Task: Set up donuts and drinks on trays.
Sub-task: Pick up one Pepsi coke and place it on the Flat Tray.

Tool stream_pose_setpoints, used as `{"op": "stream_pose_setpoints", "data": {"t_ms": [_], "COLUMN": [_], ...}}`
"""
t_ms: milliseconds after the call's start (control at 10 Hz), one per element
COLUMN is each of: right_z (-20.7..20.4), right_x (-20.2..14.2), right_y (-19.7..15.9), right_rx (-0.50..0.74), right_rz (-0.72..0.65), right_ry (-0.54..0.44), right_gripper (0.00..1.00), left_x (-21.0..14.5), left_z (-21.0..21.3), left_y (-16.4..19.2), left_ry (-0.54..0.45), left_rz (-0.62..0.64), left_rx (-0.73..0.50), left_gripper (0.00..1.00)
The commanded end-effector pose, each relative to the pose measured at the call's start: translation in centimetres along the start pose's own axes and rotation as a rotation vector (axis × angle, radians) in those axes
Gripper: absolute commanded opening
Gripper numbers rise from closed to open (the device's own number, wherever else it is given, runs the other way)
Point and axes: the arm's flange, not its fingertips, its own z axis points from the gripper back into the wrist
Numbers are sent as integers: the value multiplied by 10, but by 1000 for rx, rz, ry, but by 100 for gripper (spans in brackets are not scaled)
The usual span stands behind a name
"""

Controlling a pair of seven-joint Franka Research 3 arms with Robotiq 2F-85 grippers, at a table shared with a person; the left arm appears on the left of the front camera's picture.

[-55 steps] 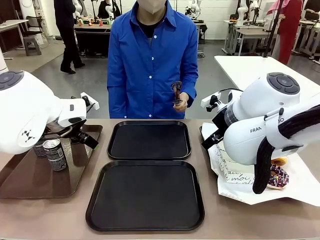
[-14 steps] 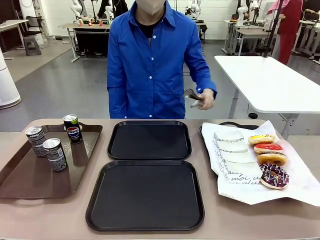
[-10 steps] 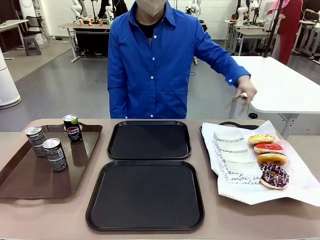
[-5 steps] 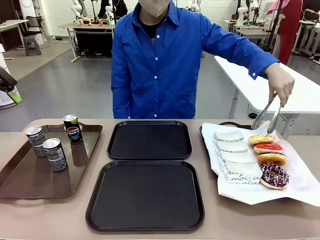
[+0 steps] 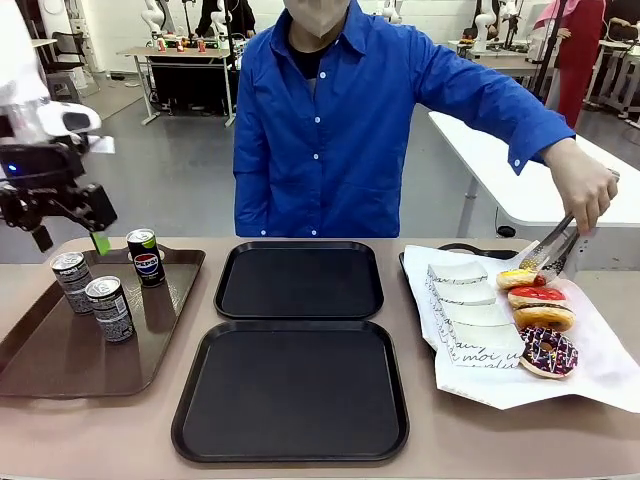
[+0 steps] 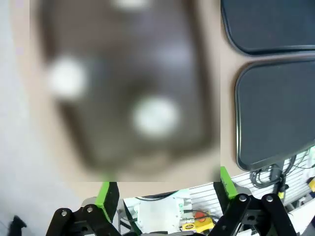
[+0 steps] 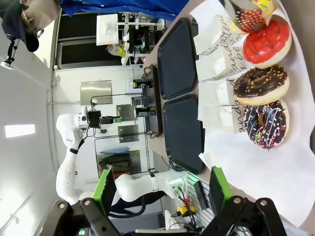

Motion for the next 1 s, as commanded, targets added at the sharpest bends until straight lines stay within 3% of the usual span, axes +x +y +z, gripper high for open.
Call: {"op": "stream_pose_setpoints", "data": {"t_ms": [0,200,500,700,900], "right_z": [-2,-2,-2,-2,-2], "right_x": [2,2,2,2,2], "right_y": [0,0,0,0,0], "right_rx": [10,10,10,10,10], "right_rz": [1,1,1,1,1], "right_ry": [-1,-1,-1,-1,-1], "right_gripper": [100,100,100,100,100], "left_x": [-13,-5,-5,1,16], "left_z": [-21,-12,-12,-32,-54], "left_y": [-13,-14,-14,-11,-10], "left_ry": [-18,10,10,40,-2], "left_rz": [20,-9,-9,-23,2], "left_rx": [100,37,37,-14,-6], "left_gripper": [100,100,100,100,100]}}
